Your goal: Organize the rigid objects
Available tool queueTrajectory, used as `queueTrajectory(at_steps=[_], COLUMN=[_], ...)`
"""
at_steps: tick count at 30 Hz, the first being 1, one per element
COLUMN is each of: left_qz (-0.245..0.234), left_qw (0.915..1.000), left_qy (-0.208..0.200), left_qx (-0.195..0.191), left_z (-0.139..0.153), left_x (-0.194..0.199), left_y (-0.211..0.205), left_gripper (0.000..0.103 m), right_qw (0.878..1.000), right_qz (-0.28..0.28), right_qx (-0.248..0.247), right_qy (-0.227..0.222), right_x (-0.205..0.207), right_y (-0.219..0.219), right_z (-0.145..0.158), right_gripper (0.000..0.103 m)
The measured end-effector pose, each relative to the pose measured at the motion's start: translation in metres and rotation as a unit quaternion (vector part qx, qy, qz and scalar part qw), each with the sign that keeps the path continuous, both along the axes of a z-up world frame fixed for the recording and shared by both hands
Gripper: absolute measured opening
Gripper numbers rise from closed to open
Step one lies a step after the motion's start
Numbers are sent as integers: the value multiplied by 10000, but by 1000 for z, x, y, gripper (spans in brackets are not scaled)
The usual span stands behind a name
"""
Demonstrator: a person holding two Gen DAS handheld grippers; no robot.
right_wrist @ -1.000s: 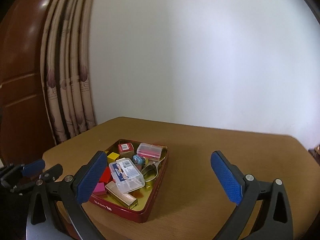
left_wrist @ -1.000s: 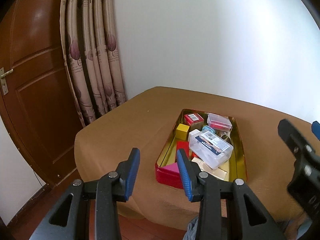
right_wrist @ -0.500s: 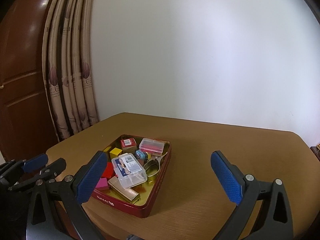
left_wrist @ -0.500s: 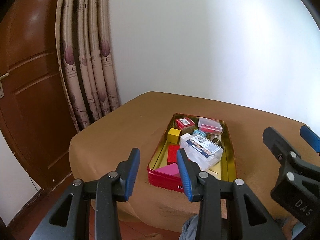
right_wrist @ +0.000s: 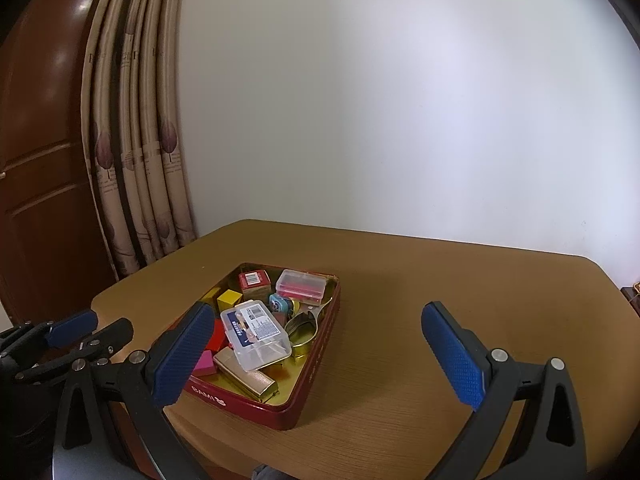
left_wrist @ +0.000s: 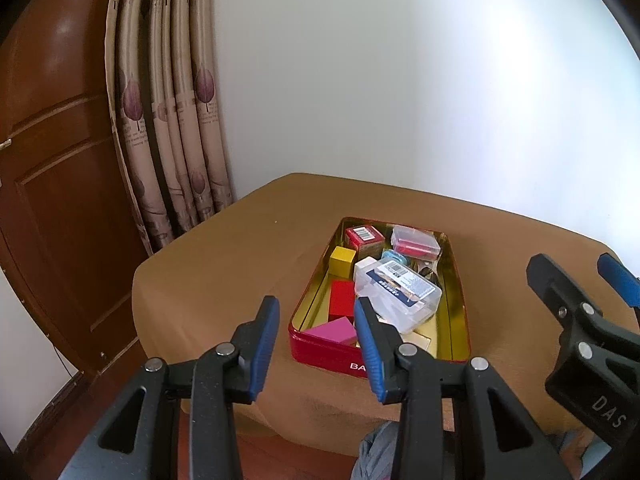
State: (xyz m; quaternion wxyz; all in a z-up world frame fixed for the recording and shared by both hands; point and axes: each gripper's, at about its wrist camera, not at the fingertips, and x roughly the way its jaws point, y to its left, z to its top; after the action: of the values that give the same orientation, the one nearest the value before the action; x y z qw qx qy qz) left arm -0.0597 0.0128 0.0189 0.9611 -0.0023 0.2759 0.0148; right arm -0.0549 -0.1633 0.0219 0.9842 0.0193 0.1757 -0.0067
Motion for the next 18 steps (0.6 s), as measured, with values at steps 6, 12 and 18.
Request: queueTrajectory(at_steps=[6,12,18], left_qz=[45,17,-45], left_qw=[9999,9995,9988], left_qy=[83,299,474], left_qx=[-61,-90,-116], left_z=[-2,-7,-11], left_x=[3,10,15], left_y=[3,3,1], left_gripper=[40,40,40], right_qw=[10000,9995,9992], right_qz=[-3,70,82], right_qx=[-57,-166,-139], right_qy=[71,240,356], right_x=[0,4,7], right_y=[0,3,2], right_z=[-2,-8,-12], right_gripper=[102,102,102])
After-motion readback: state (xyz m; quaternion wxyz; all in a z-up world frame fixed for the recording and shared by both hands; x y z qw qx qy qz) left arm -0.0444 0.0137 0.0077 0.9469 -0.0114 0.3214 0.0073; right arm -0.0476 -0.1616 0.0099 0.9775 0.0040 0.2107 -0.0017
